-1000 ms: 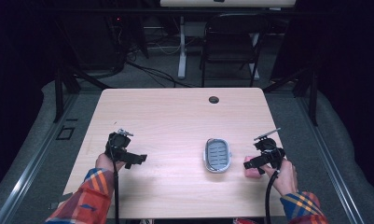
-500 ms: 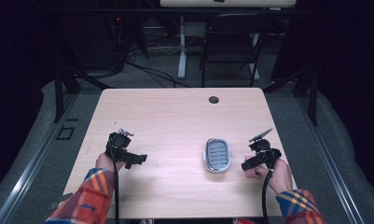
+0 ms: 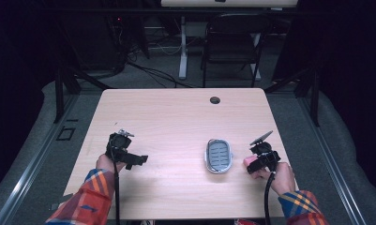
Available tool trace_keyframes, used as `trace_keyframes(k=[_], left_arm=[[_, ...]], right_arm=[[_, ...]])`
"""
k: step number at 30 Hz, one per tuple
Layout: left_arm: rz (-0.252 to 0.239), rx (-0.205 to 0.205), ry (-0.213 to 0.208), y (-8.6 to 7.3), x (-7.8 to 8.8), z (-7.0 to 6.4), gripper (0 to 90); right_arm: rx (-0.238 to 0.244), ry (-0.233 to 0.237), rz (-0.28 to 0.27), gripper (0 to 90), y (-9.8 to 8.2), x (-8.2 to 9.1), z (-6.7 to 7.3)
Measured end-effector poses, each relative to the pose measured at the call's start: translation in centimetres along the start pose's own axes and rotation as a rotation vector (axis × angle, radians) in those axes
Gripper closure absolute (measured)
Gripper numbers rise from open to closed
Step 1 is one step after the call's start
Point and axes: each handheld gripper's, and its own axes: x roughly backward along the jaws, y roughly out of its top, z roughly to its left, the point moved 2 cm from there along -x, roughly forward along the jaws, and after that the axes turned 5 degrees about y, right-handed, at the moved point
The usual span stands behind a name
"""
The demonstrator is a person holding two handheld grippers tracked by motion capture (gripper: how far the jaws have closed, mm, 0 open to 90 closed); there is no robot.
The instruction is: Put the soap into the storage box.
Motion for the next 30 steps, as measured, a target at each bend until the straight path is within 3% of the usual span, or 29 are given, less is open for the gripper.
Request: trace_keyframes(k=[8,10,11,16,17,21,22,30], left_arm=[[0.003,-0.003,-0.007,0.03,-0.03,0.04,0.1],[0.005,-0.009,-0.008,0.07,-0.06,0.04,0.1],[0.005,-0.009,-0.009,0.1,-0.1,0.0,0.1],[0.002,-0.02,-0.02,0.2,-0.14,-0.18,0.1],[0.005,-0.024,-0.019,0.22,-0.15,-0.13,0.1],[-0.002,-0.024,-0.023,0.25,-0.12,-0.13,0.1],[-0.002,-0.024,-0.023,0.25,-0.1,-0.15,0.1],[-0.005,-0.027,-0.025,0.26,-0.08,-0.16,0.1]], right_arm=[[0.026,-0.023,-0.001,37.1,0.14,-0.02,0.22],[0.015,-0.013,-0.02,37.1,0.04,-0.15,0.28],[0.034,-0.011,0.003,37.1,0.06,-0.01,0.1],[0.047,-0.002,0.015,37.1,0.13,0.11,-0.21],[0.03,0.002,-0.009,37.1,0.05,0.01,-0.17],[0.045,0.003,0.022,37.1,0.04,0.29,-0.46],[0.024,0.005,-0.007,37.1,-0.04,0.09,-0.38],[0.058,0.018,0.025,37.2,-0.04,0.42,-0.39]])
